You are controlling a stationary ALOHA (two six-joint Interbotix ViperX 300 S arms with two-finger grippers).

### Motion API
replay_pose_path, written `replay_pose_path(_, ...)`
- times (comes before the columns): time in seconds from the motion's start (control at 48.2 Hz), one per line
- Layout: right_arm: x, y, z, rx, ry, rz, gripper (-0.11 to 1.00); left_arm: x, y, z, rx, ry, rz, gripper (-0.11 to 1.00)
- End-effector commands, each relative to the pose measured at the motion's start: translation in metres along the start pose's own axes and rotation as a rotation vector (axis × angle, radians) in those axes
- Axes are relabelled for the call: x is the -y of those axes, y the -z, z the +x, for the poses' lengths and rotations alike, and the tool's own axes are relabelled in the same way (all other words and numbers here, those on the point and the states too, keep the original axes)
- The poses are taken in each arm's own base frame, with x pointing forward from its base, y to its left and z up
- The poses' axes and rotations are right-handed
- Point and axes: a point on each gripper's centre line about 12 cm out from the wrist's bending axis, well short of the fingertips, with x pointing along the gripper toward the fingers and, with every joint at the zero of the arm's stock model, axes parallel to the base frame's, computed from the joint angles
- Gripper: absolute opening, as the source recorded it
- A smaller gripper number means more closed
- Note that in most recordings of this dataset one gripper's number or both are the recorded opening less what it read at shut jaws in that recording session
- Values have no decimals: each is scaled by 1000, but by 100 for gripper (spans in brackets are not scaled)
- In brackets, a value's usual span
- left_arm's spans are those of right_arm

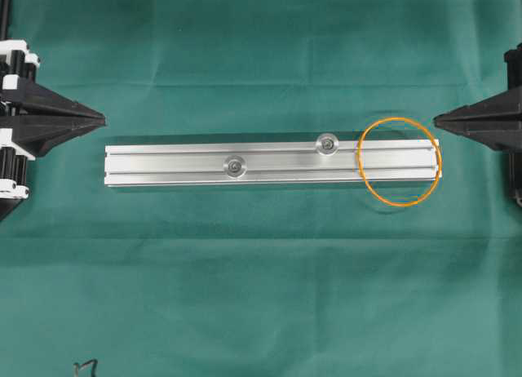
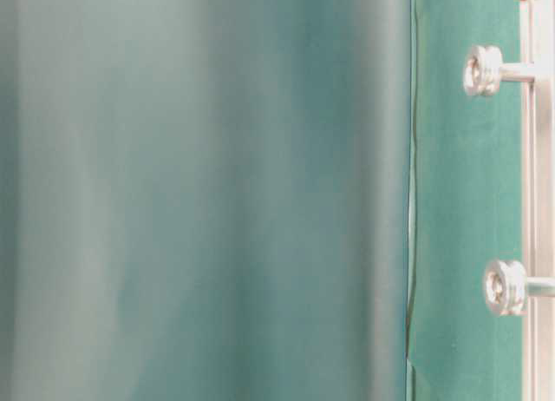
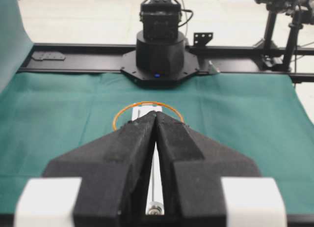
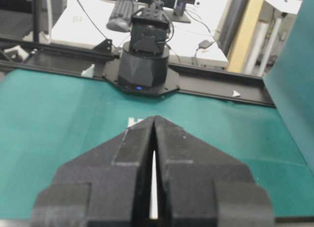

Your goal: Hook the rubber onto the shaft.

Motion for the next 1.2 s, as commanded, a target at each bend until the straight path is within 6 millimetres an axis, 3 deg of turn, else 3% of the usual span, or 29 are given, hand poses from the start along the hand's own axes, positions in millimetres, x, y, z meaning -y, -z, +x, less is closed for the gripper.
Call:
replay_pose_path(0.0, -1, -7, 3, 17, -4, 13, 3, 0, -11, 4, 9, 5, 47, 2)
replay_pose_path(0.767, -1, -10, 8, -130, -3, 17, 4, 0, -12, 2, -54, 3, 49, 2)
replay_pose_path(0.954, -1, -5, 7, -244, -3, 17, 4, -1, -7, -1, -186, 1, 47, 2)
replay_pose_path(1.182, -1, 11, 0, -514, -1, 19, 4, -2, -1, -7, -374, -2, 47, 2)
